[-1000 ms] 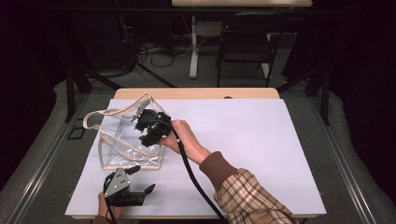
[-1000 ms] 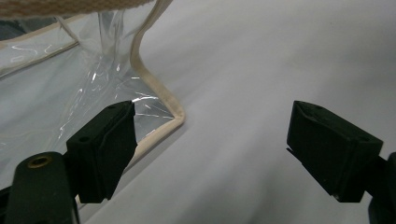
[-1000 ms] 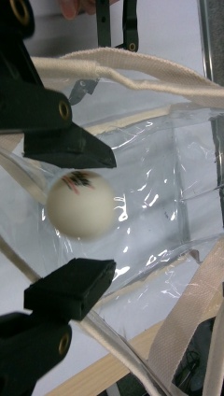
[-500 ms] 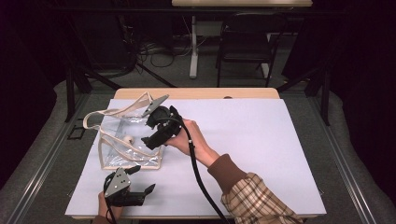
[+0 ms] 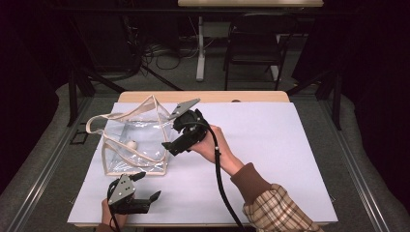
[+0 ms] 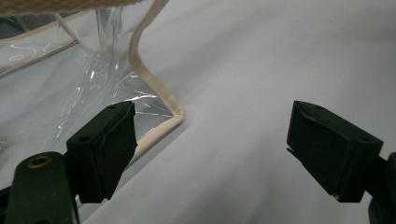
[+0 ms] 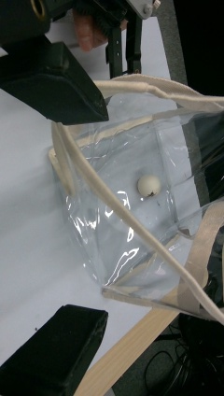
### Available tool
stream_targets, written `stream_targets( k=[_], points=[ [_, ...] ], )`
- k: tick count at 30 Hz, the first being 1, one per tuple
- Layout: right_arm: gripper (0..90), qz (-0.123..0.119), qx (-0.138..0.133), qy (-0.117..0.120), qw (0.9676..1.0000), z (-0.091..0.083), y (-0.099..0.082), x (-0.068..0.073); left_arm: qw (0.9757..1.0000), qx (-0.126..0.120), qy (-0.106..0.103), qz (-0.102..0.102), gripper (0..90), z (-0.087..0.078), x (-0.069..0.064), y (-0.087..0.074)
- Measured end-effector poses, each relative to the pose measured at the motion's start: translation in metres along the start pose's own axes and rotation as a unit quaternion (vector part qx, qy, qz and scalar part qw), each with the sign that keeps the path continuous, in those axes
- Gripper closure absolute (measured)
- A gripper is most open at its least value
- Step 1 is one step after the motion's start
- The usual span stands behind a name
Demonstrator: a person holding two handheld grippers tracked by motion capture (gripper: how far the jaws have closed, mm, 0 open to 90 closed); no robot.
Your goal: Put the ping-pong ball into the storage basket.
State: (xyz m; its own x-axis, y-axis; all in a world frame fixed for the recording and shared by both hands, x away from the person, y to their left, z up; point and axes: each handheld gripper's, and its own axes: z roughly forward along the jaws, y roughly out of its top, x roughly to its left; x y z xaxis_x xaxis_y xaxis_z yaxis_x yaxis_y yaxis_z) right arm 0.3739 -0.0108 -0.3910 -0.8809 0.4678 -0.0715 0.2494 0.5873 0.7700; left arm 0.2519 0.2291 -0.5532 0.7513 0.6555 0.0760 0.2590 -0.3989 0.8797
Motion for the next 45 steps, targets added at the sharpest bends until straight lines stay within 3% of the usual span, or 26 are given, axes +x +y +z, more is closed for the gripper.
stream_targets(
  k=[9, 45],
  points=[
    [2.6, 0.015, -0.01, -0.001, 0.9998, -0.017, -0.016, -0.009, 1.0, 0.0, -0.001, 0.001, 16.1, 0.002, 0.0, 0.001],
    [0.0, 0.043, -0.01, -0.061, 0.9971, -0.067, -0.097, -0.029, 1.0, 0.001, 0.001, 0.002, 16.1, 0.001, -0.001, 0.001]
  ],
)
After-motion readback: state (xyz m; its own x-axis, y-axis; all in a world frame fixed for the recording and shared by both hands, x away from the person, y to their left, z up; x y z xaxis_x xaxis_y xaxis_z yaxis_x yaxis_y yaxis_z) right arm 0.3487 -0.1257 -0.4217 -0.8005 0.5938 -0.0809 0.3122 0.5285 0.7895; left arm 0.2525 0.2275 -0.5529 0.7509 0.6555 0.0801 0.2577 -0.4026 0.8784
